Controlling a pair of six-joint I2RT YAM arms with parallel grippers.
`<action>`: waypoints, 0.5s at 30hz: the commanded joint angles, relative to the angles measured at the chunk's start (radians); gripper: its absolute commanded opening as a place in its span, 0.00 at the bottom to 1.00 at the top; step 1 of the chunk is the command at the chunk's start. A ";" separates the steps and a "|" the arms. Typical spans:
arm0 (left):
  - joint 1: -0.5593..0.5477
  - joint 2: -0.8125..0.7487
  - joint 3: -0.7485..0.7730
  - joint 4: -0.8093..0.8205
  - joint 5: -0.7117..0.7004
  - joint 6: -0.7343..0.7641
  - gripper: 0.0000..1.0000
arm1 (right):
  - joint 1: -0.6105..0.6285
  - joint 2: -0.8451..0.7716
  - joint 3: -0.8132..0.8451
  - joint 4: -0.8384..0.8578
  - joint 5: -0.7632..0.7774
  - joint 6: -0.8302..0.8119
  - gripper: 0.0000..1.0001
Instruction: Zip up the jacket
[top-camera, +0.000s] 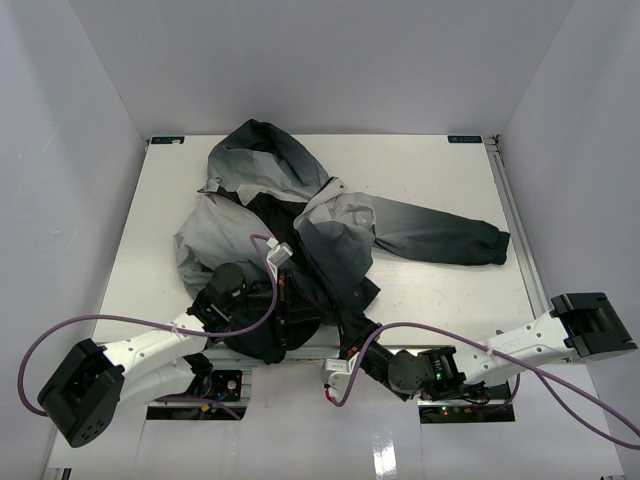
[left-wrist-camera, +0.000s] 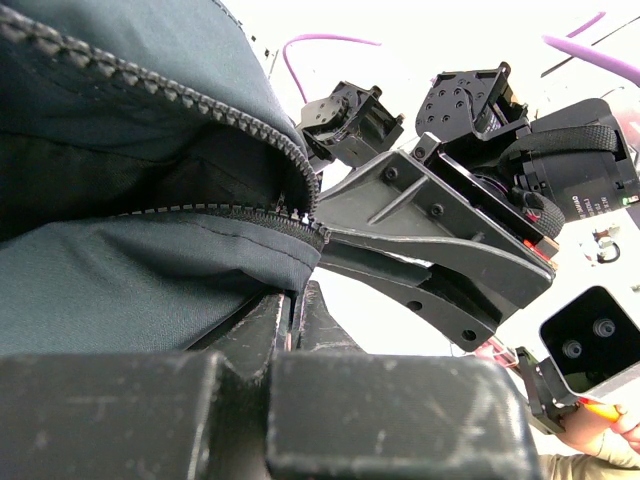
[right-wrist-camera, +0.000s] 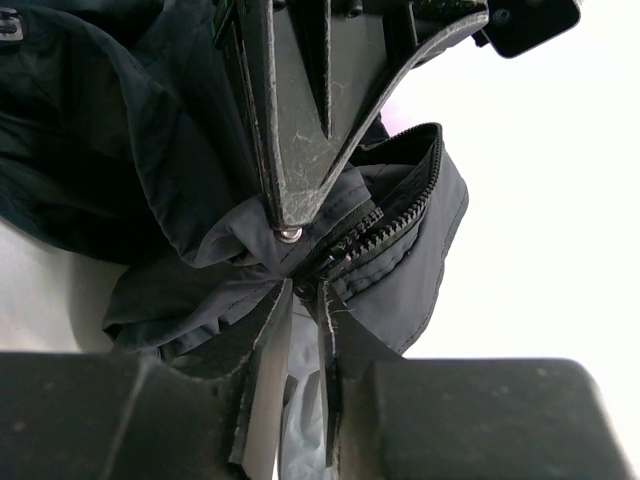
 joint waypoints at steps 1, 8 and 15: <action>-0.002 -0.009 -0.011 0.029 0.026 -0.003 0.00 | -0.004 -0.018 -0.003 0.073 0.001 0.007 0.20; -0.001 -0.005 -0.013 0.034 0.026 -0.004 0.00 | -0.004 -0.032 -0.003 0.075 0.004 0.015 0.19; -0.002 -0.005 -0.012 0.037 0.024 -0.007 0.00 | -0.004 -0.042 -0.003 0.090 0.012 0.014 0.20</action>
